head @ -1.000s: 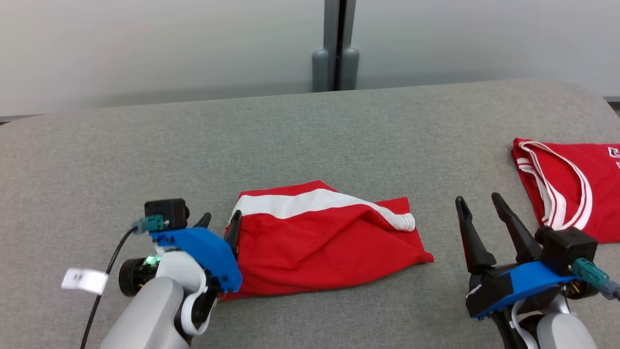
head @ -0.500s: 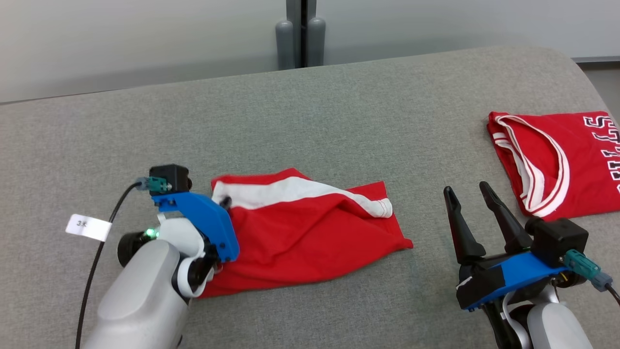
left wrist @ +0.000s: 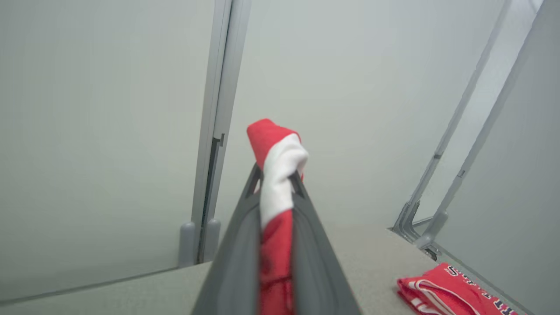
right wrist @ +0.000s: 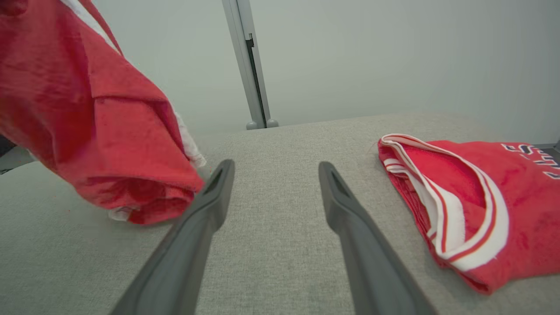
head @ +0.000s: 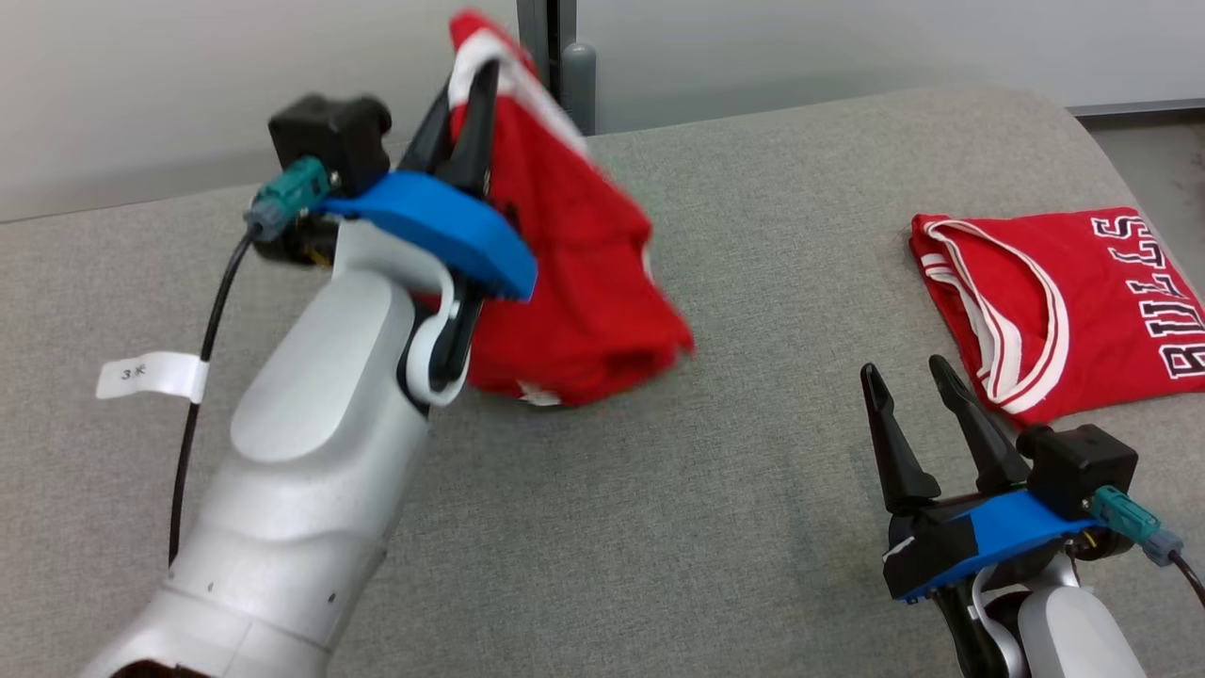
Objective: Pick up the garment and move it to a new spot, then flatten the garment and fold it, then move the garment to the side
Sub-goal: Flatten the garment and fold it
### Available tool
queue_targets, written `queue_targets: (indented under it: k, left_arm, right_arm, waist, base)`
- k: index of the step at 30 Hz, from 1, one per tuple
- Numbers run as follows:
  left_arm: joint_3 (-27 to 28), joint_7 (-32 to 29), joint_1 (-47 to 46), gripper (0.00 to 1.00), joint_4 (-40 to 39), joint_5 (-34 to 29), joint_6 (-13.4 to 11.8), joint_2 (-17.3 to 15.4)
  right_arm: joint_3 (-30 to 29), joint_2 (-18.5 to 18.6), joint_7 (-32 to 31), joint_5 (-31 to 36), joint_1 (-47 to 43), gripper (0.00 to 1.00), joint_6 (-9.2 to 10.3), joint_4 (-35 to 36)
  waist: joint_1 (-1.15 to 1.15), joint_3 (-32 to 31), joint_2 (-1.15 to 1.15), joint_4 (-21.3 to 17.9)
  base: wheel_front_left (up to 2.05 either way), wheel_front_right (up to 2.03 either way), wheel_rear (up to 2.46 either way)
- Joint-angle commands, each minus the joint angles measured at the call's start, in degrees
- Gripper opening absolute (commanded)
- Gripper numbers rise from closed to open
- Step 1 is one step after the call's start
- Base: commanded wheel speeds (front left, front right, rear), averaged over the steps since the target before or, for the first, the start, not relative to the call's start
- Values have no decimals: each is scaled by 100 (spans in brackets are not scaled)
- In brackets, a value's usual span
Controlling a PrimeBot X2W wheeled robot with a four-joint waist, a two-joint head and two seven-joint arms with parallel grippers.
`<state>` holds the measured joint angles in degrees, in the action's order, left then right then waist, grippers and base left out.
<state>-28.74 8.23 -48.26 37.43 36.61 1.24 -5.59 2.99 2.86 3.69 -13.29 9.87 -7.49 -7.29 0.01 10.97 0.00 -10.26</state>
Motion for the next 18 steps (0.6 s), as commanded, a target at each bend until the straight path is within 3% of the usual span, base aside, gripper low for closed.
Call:
queue_targets:
  k: [1, 5, 8, 15, 18]
  left_arm:
    - [-10, 314, -265, 0, -127, -41, 81, 66]
    - [-106, 623, -327, 0, -449, -140, 242, 176]
    - [-485, 665, 54, 0, -576, -352, 410, 186]
    - [-2294, -44, 1345, 0, -536, -466, 633, -273]
    - [-3179, -321, 1664, 0, -767, -256, 618, -754]
  right_arm:
    - [-21, 6, 53, -39, 3, 100, -1, -33]
    - [-60, 6, 63, -25, -47, 100, -1, -34]
    - [-74, 7, 46, -27, -94, 100, -1, -11]
    - [-127, 6, -29, 12, -160, 100, -1, 48]
    - [-149, 7, -51, 45, -163, 100, -2, 74]
  waist:
    - [-1, -45, 0, 1]
    - [-1, -119, 0, 70]
    - [-1, -150, 0, 164]
    - [-1, -200, 0, 457]
    - [-1, -222, 0, 591]
  base:
    - [0, 0, 0]
    - [0, 0, 0]
    - [0, 0, 0]
    - [0, 0, 0]
    - [0, 0, 0]
